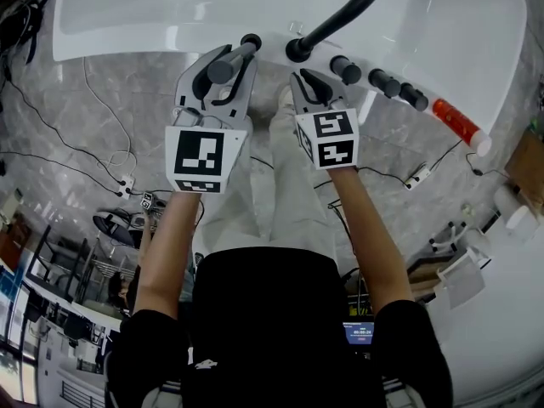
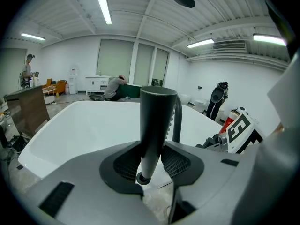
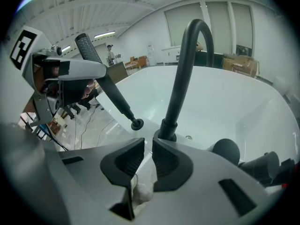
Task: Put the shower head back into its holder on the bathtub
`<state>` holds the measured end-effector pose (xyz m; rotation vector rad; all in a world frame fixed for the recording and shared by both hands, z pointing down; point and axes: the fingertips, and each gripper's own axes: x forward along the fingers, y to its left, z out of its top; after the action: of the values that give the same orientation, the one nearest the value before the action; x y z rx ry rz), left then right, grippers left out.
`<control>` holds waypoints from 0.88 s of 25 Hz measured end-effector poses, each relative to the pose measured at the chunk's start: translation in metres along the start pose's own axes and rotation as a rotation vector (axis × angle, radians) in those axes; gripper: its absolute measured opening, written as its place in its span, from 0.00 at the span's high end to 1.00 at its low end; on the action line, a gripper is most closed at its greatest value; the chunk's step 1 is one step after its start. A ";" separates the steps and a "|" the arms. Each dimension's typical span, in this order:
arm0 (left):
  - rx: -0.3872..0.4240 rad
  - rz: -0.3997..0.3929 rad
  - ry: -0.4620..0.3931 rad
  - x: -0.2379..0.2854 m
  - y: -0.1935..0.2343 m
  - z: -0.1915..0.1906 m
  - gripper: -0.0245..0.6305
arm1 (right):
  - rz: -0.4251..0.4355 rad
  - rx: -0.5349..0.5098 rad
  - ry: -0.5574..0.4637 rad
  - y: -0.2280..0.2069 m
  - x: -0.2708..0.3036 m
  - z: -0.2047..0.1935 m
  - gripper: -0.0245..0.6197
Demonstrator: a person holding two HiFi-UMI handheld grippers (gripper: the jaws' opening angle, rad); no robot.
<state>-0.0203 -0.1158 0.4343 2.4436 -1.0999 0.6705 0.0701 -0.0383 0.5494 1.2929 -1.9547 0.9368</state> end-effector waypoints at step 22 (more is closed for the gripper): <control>-0.033 0.010 0.068 0.036 0.010 -0.039 0.74 | -0.009 0.030 0.041 -0.010 0.015 -0.024 0.92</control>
<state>-0.0178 -0.1233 0.4880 2.3709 -1.0895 0.7265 0.0766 -0.0291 0.5775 1.2885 -1.9090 0.9843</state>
